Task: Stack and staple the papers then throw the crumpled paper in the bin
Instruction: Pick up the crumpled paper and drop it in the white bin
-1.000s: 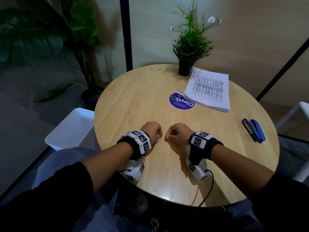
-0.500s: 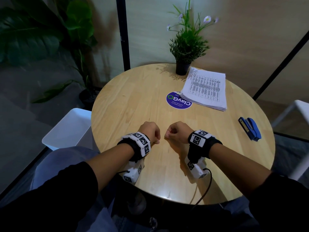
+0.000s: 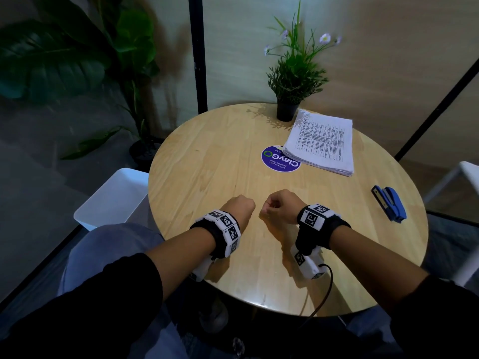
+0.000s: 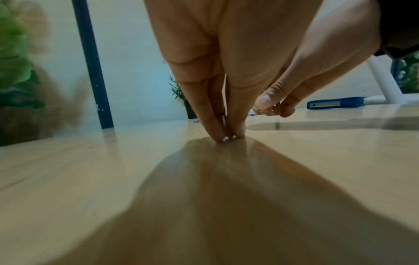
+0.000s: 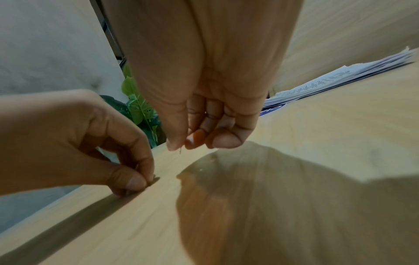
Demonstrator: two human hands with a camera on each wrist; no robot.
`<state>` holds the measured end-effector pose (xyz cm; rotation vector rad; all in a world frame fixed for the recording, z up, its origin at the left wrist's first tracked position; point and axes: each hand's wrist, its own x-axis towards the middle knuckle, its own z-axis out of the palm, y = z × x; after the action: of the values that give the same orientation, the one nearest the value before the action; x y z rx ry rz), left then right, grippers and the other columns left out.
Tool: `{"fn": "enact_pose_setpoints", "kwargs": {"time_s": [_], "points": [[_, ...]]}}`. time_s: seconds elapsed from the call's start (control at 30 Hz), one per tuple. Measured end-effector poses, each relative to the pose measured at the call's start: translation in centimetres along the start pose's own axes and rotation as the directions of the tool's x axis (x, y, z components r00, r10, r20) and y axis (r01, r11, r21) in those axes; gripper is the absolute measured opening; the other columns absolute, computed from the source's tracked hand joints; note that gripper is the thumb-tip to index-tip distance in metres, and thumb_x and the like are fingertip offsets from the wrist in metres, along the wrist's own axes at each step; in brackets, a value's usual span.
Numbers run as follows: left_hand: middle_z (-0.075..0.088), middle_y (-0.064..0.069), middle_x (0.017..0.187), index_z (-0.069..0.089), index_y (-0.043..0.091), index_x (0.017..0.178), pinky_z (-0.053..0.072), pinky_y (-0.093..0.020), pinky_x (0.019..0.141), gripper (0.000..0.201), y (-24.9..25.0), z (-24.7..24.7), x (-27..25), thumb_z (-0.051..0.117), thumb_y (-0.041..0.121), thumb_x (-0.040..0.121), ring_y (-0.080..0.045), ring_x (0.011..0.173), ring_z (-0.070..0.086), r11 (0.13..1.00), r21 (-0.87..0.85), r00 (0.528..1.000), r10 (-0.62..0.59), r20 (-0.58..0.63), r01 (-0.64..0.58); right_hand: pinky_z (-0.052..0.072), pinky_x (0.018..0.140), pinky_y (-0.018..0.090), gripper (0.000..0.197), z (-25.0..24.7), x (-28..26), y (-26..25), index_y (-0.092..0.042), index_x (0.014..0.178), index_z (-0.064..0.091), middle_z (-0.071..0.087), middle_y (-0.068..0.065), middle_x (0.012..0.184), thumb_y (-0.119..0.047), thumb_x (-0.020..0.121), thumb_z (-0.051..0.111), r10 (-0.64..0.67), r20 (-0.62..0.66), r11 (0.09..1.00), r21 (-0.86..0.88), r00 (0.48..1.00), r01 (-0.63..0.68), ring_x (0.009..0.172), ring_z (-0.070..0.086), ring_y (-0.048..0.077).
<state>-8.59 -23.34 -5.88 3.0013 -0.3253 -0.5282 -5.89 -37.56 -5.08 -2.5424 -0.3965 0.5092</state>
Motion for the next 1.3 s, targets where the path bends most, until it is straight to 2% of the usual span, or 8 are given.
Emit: {"fn": "enact_pose_setpoints", "kwargs": {"time_s": [0.17, 0.43, 0.6, 0.73, 0.87, 1.03, 1.13, 1.3], "points": [[0.06, -0.022, 0.111, 0.057, -0.003, 0.109, 0.049, -0.038, 0.085, 0.021, 0.3, 0.5, 0.1, 0.043, 0.001, 0.093, -0.036, 0.102, 0.06, 0.987, 0.152, 0.999, 0.046, -0.014, -0.044, 0.039, 0.075, 0.024, 0.01, -0.1, -0.4, 0.3, -0.012, 0.082, 0.068, 0.063, 0.002, 0.087, -0.016, 0.088, 0.06, 0.017, -0.006, 1.0, 0.016, 1.0, -0.017, 0.082, 0.054, 0.014], [0.058, -0.025, 0.117, 0.054, -0.006, 0.112, 0.047, -0.041, 0.088, 0.023, -0.4, 0.2, 0.1, 0.043, -0.003, 0.093, -0.04, 0.107, 0.057, 0.992, 0.122, 0.998, 0.037, 0.05, -0.043, 0.04, 0.072, 0.023, 0.011, 0.1, -0.2, -0.3, -0.015, 0.077, 0.063, 0.062, 0.002, 0.084, -0.014, 0.087, 0.059, 0.031, -0.012, 0.999, 0.026, 0.999, -0.03, 0.081, 0.056, 0.015], [0.062, -0.022, 0.107, 0.063, -0.007, 0.098, 0.043, -0.035, 0.081, 0.023, -3.2, -1.4, 1.0, 0.041, -0.001, 0.091, -0.03, 0.09, 0.058, 0.987, -0.144, 0.991, -0.052, 0.121, 0.069, 0.042, 0.071, 0.022, 0.011, -0.1, 0.2, -0.5, -0.015, 0.077, 0.065, 0.063, 0.001, 0.081, -0.013, 0.087, 0.059, 0.03, -0.02, 0.999, 0.041, 0.999, -0.029, 0.079, 0.057, 0.014], [0.049, -0.009, 0.087, 0.048, 0.004, 0.08, 0.034, -0.027, 0.071, 0.011, -7.6, -3.4, 1.1, 0.046, 0.004, 0.091, -0.017, 0.061, 0.041, 0.953, -0.258, 0.987, -0.148, 0.056, 0.158, 0.042, 0.064, 0.018, 0.011, 0.1, 1.1, -1.3, -0.015, 0.077, 0.064, 0.062, -0.001, 0.08, -0.013, 0.087, 0.059, 0.028, -0.004, 0.999, 0.03, 1.0, -0.027, 0.078, 0.056, 0.013], [0.061, -0.014, 0.091, 0.067, -0.001, 0.089, 0.04, -0.031, 0.072, 0.018, -13.1, -6.1, -0.2, 0.051, 0.005, 0.091, -0.023, 0.074, 0.051, 0.934, -0.318, 0.981, -0.189, -0.044, 0.165, 0.041, 0.071, 0.023, 0.009, 1.0, 2.9, -3.6, -0.013, 0.08, 0.067, 0.062, 0.0, 0.081, -0.013, 0.085, 0.06, -0.012, 0.017, 1.0, 0.015, 1.0, 0.012, 0.08, 0.056, 0.013], [0.068, -0.017, 0.1, 0.068, -0.002, 0.1, 0.048, -0.034, 0.077, 0.021, -19.7, -8.3, -3.5, 0.052, 0.008, 0.091, -0.034, 0.097, 0.064, 0.907, -0.336, 0.94, -0.312, -0.136, 0.253, 0.046, 0.077, 0.027, 0.015, 2.4, 7.1, -9.2, -0.004, 0.089, 0.072, 0.071, 0.012, 0.098, -0.01, 0.088, 0.058, -0.167, 0.064, 0.984, -0.047, 0.984, 0.17, 0.085, 0.06, 0.019], [0.066, -0.013, 0.088, 0.069, -0.002, 0.093, 0.045, -0.029, 0.062, 0.019, -23.7, -8.4, -5.3, 0.053, 0.008, 0.089, -0.027, 0.079, 0.061, 0.851, -0.409, 0.9, -0.414, -0.139, 0.328, 0.043, 0.071, 0.026, 0.019, 3.3, 9.8, -14.0, -0.006, 0.092, 0.072, 0.07, 0.013, 0.103, -0.012, 0.091, 0.054, -0.218, 0.09, 0.972, -0.072, 0.972, 0.225, 0.091, 0.063, 0.024], [0.06, -0.002, 0.063, 0.072, -0.004, 0.088, 0.051, -0.03, 0.076, 0.017, -29.3, -6.5, -7.4, 0.058, 0.007, 0.085, -0.024, 0.069, 0.06, 0.749, -0.512, 0.816, -0.559, -0.147, 0.42, 0.05, 0.069, 0.03, 0.018, 6.2, 13.9, -21.3, -0.008, 0.089, 0.074, 0.072, 0.011, 0.099, -0.013, 0.089, 0.056, -0.316, 0.145, 0.938, -0.099, 0.938, 0.331, 0.09, 0.066, 0.025]]}}
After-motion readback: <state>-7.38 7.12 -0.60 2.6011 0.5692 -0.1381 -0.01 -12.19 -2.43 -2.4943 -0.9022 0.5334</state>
